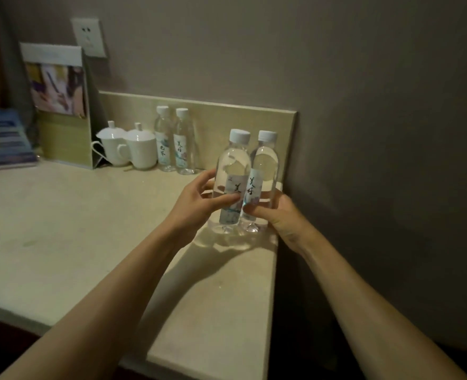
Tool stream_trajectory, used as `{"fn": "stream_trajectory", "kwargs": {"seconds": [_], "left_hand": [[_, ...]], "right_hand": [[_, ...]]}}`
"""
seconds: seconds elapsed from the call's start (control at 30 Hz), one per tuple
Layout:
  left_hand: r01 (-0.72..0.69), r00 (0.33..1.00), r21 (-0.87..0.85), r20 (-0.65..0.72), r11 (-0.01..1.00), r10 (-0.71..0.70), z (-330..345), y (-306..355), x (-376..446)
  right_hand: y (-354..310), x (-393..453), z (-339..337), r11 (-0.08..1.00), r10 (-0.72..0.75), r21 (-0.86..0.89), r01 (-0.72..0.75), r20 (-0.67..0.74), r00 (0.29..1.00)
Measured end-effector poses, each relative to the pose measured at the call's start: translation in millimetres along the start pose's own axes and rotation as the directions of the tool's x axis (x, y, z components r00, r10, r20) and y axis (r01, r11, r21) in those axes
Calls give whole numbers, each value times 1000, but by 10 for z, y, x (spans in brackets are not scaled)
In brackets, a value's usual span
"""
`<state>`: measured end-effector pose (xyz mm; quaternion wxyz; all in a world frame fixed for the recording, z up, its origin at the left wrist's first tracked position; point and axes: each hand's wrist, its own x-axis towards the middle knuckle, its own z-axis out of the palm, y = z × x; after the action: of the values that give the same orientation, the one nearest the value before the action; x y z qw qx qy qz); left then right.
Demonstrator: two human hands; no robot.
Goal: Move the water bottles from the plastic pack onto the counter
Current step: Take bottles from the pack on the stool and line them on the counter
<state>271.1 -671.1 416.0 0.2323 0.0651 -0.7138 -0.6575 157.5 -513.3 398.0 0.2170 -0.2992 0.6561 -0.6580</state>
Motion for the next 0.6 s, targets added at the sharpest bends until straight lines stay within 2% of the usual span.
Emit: {"fn": "stream_trajectory", "kwargs": {"seconds": [0.1,0.27,0.53,0.6], "left_hand": [[23,1000,85,10,996,-24,-231,-58,225],[3,1000,142,-18,990,0,-419,-143,515],[-6,998,83,62,996,1,-662,-299,836],[-15,997,115,74,993,6,-762,-342,934]], "right_hand": [[2,311,59,994,9,-109,-4,43,999],[76,633,199,995,-11,-104,13,17,1000],[98,946,339,993,120,31,-118,-109,987],[106,1012,404,989,143,49,-137,-147,979]]}}
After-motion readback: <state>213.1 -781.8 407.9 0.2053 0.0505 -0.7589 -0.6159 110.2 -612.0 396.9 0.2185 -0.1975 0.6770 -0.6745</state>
